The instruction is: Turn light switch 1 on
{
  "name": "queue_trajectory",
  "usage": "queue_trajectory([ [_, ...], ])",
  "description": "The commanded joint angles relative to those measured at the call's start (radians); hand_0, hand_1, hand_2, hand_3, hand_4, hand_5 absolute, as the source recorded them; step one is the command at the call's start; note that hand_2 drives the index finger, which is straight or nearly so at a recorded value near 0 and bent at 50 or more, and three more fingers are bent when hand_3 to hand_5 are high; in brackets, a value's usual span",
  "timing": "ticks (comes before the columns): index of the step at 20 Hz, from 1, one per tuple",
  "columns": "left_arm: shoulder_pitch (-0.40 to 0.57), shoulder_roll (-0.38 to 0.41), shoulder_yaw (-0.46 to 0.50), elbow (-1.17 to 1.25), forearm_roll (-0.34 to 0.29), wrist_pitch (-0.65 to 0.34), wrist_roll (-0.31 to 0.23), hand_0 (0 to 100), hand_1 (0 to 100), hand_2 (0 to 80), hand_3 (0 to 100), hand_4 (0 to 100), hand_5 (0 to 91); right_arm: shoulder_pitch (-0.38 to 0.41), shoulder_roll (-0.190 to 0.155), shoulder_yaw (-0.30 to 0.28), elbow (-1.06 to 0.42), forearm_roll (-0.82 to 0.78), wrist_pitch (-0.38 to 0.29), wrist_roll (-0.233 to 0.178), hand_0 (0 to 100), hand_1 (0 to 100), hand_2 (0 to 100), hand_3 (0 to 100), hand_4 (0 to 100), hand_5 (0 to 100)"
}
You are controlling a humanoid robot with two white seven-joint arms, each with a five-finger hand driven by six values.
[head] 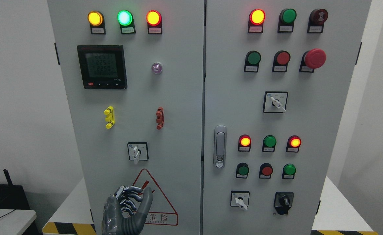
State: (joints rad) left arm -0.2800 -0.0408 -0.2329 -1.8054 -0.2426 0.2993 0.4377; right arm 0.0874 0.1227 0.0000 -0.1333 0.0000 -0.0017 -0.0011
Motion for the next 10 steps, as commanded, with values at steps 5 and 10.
queue_trajectory([
  [5,-0.053,-0.044,0.067,0.012,-0.01,0.05,0.003,20,50,48.9,72,84,79.4,0.0,0.0,0.02,0.0,-0.026,0.0,0.0,12,39,0,0,0,0],
  [10,-0.074,-0.051,0.067,0.014,-0.01,0.078,0.004,21,50,47.8,71,84,79.2,0.0,0.0,0.02,0.0,-0.026,0.0,0.0,12,39,0,0,0,0],
])
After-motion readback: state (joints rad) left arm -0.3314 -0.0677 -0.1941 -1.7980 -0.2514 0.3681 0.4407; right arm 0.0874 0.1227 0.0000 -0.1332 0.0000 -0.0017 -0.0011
